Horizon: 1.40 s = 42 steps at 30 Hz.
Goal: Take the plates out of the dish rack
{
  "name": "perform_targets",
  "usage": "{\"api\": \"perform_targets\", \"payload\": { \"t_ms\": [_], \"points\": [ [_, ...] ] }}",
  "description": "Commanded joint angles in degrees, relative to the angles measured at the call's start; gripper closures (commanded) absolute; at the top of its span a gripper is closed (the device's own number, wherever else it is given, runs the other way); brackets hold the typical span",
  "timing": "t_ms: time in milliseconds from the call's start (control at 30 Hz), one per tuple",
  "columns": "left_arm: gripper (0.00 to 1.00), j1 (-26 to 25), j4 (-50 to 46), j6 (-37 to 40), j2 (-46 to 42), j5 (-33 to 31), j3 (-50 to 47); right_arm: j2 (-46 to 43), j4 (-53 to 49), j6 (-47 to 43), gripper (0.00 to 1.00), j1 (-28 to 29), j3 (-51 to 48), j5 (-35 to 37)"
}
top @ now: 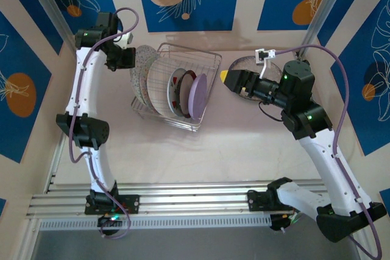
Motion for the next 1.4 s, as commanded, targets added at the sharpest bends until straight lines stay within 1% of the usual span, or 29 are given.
{"api": "perform_targets", "payload": {
  "t_ms": [0,133,333,500,633,867,1033,1167,1367],
  "points": [
    [1.0,-0.3,-0.1,-1.5,-4.6,-1.4,2.2,-0.8,1.2,0.8,0.18,0.3,-0.6,-0.1],
    [1.0,-0.4,0.0,-1.0,-5.7,-3.7,2.2,-0.8,1.6,1.1,0.19,0.3,-0.8,-0.4],
    [1.0,-2.0,-1.8,1.6,-5.9,-10.0,3.9,-0.9,1.8,1.5,0.18,0.4,-1.1,-0.6],
    [1.0,-2.0,-1.7,2.1,-7.2,-14.4,4.1,-1.0,2.0,1.9,0.19,0.4,-1.3,-0.7],
    [1.0,-2.0,-1.0,2.6,-8.0,-15.4,4.1,-1.1,2.0,2.1,0.19,0.4,-1.3,-0.6],
    [1.0,-1.0,0.4,1.0,-9.2,-12.5,5.0,-1.2,2.6,2.4,0.19,0.4,-1.8,0.0],
    [1.0,-0.5,-0.7,0.7,-9.5,-15.0,8.0,-0.9,3.3,3.0,0.18,0.5,-1.6,0.9],
    [1.0,-0.2,0.4,0.5,-11.2,-18.0,8.0,-0.4,4.1,3.5,0.17,0.7,-1.4,1.6],
    [1.0,0.1,4.3,-0.5,-13.0,-20.4,8.0,1.3,5.6,5.4,0.14,0.8,-0.7,2.4]
  ]
}}
